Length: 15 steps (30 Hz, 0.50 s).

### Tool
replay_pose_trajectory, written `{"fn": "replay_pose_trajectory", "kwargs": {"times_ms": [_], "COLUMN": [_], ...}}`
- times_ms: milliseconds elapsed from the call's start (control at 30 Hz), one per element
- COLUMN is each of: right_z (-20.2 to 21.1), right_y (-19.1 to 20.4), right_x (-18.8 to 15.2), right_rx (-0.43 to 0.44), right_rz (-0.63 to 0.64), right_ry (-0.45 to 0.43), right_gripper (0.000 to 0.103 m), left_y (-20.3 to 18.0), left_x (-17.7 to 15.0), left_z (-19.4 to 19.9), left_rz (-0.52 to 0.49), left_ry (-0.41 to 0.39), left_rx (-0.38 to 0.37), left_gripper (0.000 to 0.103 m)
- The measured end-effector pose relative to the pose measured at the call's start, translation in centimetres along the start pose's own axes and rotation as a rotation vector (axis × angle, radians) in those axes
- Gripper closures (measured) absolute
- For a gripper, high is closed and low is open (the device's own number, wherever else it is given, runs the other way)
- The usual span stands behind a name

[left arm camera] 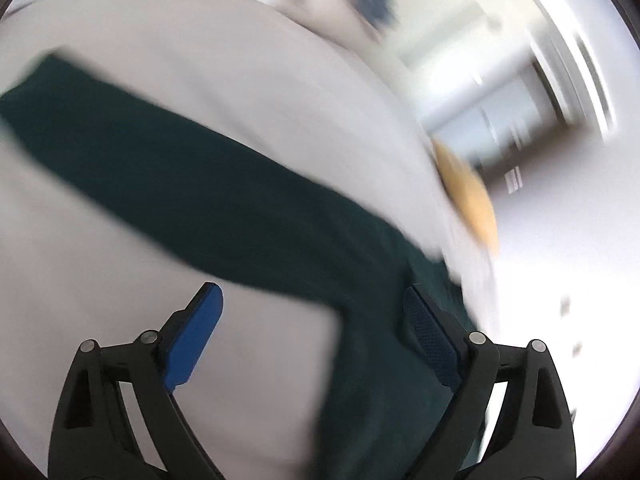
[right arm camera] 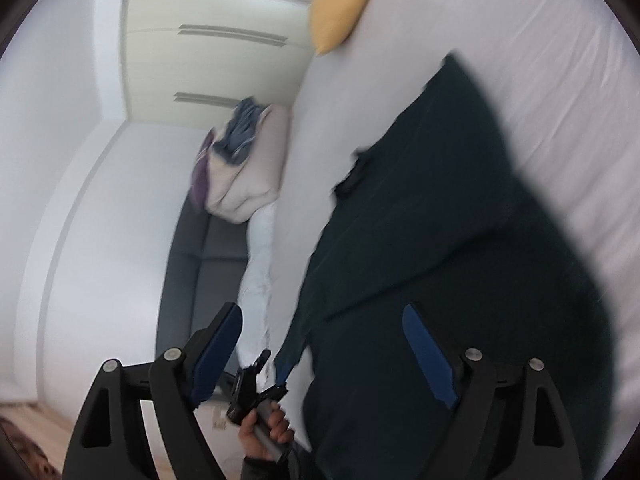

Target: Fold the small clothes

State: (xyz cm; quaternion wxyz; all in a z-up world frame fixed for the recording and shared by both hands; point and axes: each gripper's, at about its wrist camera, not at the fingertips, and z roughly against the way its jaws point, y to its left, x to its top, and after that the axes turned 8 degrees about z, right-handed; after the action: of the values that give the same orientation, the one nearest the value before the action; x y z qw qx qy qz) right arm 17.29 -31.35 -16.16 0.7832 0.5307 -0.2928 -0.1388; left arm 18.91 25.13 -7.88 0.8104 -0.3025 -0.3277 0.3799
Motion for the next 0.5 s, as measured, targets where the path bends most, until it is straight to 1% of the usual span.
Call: {"fn": "replay_pose_trajectory", "kwargs": {"times_ms": [33, 100, 200, 267, 333, 500], "right_z": [-0.8, -2.3, -4.5, -6.0, -7.3, -9.9], "right_y": [0.7, 1.7, 3.2, 4.0, 4.7, 5.0], "right_x": [-0.9, -2.1, -3.4, -4.2, -4.9, -6.7], "right_rx": [0.022, 0.043, 0.049, 0.043, 0.03, -0.012], "right_rz": [0.003, 0.009, 0.022, 0.032, 0.048, 0.058], "right_ry": [0.015, 0.04, 0.078, 0.102, 0.122, 0.172], "right_gripper": [0.017, 0.017, 0.017, 0.017, 0.017, 0.017], "left_y": [1.6, 6.0, 10.1, 12.0, 12.9, 14.2], "left_x": [1.0, 3.3, 5.7, 6.8, 7.7, 9.9], "left_z": [0.7, 2.8, 4.7, 5.2, 5.1, 4.5], "left_rz": [0.061, 0.233, 0.371, 0.461, 0.505, 0.572], "left_ry": [-0.008, -0.054, -0.109, -0.128, -0.138, -0.159], "left_rx": [-0.018, -0.057, -0.102, -0.146, -0.165, -0.141], "left_gripper": [0.011, 0.011, 0.011, 0.011, 0.011, 0.011]}}
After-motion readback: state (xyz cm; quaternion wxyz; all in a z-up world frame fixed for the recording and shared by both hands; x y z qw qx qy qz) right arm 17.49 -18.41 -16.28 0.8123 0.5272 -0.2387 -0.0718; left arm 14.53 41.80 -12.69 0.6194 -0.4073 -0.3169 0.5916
